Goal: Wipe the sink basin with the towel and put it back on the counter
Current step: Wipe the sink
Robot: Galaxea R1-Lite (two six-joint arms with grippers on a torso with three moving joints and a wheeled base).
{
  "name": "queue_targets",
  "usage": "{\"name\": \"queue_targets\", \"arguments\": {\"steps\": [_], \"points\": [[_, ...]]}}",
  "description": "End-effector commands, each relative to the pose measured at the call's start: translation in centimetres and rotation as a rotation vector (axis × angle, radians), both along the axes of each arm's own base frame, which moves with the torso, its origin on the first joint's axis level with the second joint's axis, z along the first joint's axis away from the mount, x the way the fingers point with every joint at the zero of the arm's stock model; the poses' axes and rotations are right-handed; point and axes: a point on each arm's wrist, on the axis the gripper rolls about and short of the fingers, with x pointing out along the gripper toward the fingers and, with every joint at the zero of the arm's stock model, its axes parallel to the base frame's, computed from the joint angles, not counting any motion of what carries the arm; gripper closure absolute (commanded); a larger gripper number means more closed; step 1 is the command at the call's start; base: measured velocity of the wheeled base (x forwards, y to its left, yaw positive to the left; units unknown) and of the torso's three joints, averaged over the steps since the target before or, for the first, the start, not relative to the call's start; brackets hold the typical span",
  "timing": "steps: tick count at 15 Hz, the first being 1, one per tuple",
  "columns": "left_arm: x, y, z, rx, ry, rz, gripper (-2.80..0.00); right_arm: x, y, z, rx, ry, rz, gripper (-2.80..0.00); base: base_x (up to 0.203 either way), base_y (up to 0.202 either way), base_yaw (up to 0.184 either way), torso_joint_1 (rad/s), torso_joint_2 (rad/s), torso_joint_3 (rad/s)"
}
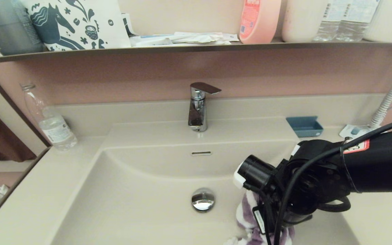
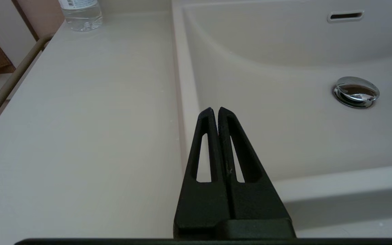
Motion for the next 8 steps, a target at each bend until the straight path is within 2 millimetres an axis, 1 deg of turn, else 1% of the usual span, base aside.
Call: {"name": "queue_targets", "arguments": {"steps": [1, 4, 6, 8], "points": [[0.0, 0.0, 0.0, 0.000, 0.001, 0.000, 0.00, -1.1, 1.6, -0.8, 0.029, 0.057, 0.052, 0.00, 0.000, 0.000, 0.000, 0.000, 0.00, 0.000], [0.0, 0.0, 0.0, 0.000, 0.001, 0.000, 0.00, -2.6, 4.2, -1.7, 0.062, 0.101, 0.107, 0.00, 0.000, 0.000, 0.000, 0.001, 0.01, 0.000], [0.0, 0.0, 0.0, 0.000, 0.001, 0.000, 0.00, -3.0, 6.3, -1.5, 0.137, 0.126, 0.127, 0.00, 0.000, 0.000, 0.000, 0.000, 0.00, 0.000], [0.0, 0.0, 0.0, 0.000, 0.001, 0.000, 0.00, -3.3, 8.4, -0.6, 0.227, 0.142, 0.165, 0.00, 0.000, 0.000, 0.000, 0.000, 0.00, 0.000]]}}
